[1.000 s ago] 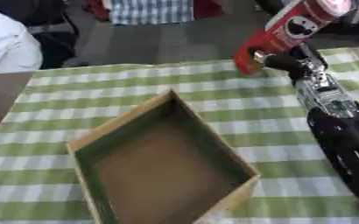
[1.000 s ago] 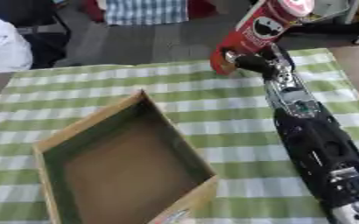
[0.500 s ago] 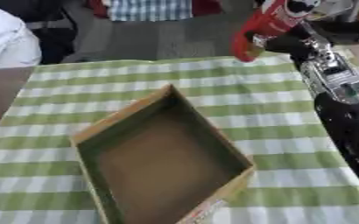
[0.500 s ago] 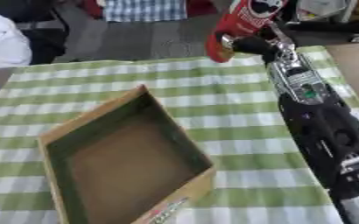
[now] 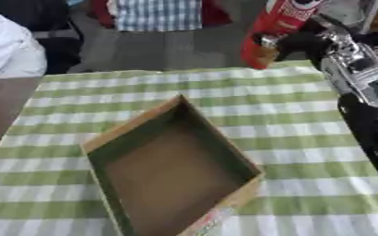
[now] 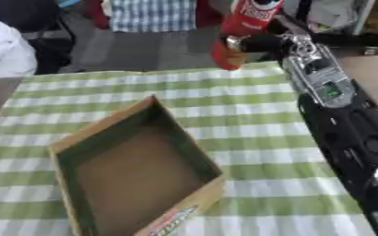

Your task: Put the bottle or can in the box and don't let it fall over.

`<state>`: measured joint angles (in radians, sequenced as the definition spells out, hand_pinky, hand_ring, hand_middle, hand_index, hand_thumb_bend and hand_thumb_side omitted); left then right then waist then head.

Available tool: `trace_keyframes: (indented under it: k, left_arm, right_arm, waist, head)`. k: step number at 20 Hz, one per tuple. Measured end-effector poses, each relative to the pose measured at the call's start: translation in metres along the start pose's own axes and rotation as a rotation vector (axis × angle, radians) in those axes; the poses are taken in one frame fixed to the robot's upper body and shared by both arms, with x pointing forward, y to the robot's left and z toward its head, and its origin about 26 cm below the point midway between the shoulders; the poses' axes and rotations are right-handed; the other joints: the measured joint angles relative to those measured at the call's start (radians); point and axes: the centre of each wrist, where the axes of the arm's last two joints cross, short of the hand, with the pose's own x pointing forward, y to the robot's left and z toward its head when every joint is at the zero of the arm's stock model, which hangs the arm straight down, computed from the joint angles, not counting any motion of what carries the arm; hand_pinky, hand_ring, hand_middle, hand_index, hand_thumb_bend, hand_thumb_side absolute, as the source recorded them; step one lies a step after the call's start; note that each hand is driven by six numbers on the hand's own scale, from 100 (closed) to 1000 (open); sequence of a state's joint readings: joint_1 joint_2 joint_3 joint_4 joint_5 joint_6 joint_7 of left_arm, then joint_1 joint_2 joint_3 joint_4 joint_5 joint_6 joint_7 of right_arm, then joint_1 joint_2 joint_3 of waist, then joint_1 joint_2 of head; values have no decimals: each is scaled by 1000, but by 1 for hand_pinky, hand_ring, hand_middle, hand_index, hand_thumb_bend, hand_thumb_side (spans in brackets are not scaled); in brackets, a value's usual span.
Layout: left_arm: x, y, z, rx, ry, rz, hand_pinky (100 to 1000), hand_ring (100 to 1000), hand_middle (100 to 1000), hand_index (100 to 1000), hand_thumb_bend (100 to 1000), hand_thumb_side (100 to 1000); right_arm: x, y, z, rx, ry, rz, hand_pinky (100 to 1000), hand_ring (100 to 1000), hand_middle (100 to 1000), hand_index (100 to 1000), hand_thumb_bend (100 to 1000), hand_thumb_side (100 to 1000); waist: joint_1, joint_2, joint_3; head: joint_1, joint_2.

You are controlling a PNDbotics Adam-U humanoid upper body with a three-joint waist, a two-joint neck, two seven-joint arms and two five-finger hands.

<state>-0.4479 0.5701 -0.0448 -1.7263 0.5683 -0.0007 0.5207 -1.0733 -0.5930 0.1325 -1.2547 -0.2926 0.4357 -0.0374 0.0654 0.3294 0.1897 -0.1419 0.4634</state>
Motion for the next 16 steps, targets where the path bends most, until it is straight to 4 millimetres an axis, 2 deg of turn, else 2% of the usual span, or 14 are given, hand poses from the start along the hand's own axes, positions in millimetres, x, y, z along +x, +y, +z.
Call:
trace_keyframes:
  k: [3, 7, 11, 16]
  left_arm:
    - [-2, 2, 1, 3, 6, -5, 685, 785, 764, 782, 537, 664]
    - [-5, 4, 3, 10, 16, -14, 685, 785, 764, 783, 540, 660]
    - [-8, 6, 5, 14, 22, -20, 684, 785, 764, 783, 542, 658]
    - [-12, 11, 8, 25, 32, -35, 683, 785, 764, 783, 543, 658]
  right_arm:
    - [6, 19, 10, 69, -16, -24, 1000, 1000, 1000, 267, 100, 100]
    - [15, 49, 26, 168, -52, -69, 1000, 1000, 1000, 270, 100, 100]
    - [22, 78, 43, 261, -86, -119, 1000, 1000, 1000, 274, 100, 100]
    - [27, 108, 65, 369, -113, -170, 1000, 1000, 1000, 279, 100, 100]
  waist:
    - [-1, -15, -13]
    - [-4, -60, -28]
    - [-12, -75, -41]
    - [-17, -108, -55]
  head:
    - [10, 28]
    - [27, 58]
    - [44, 85]
    - [56, 124]
